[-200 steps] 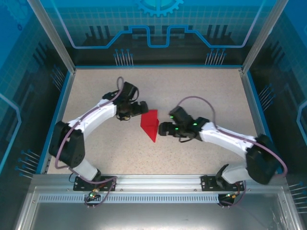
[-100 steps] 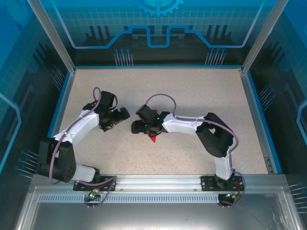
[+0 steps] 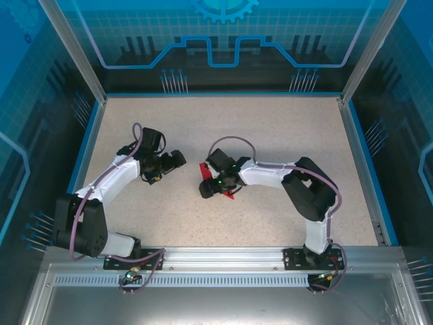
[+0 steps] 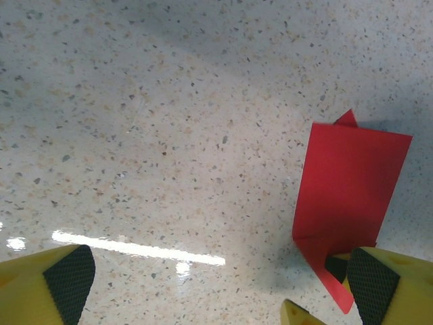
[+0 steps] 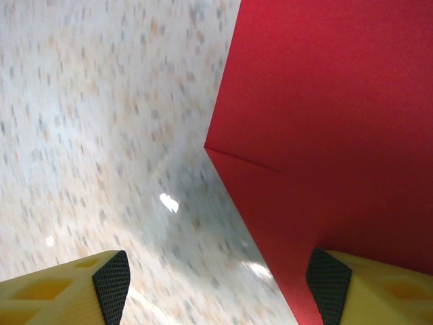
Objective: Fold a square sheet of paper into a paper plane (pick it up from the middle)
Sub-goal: Rotate the paper at the center of the table, then fold the wing for the fifth time at the center of the table.
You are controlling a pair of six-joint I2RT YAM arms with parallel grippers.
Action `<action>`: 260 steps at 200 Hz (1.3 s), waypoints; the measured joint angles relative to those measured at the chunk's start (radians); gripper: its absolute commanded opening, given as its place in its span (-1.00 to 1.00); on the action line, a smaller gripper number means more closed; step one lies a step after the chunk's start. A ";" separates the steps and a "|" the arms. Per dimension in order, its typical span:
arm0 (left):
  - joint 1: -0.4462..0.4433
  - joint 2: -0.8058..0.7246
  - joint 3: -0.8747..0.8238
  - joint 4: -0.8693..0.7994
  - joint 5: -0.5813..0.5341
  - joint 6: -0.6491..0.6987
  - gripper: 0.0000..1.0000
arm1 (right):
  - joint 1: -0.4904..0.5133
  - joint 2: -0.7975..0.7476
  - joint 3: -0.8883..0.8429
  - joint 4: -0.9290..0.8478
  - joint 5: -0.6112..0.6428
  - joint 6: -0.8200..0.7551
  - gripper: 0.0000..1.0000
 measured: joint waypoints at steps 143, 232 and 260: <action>-0.179 0.015 -0.126 0.269 0.234 -0.121 0.84 | -0.175 -0.221 -0.305 0.294 -0.124 0.291 0.44; -0.304 0.182 -0.137 0.469 0.343 -0.271 0.03 | -0.298 -0.206 -0.430 0.500 -0.279 0.407 0.38; -0.337 0.243 -0.121 0.505 0.353 -0.308 -0.13 | -0.328 -0.206 -0.457 0.555 -0.338 0.430 0.36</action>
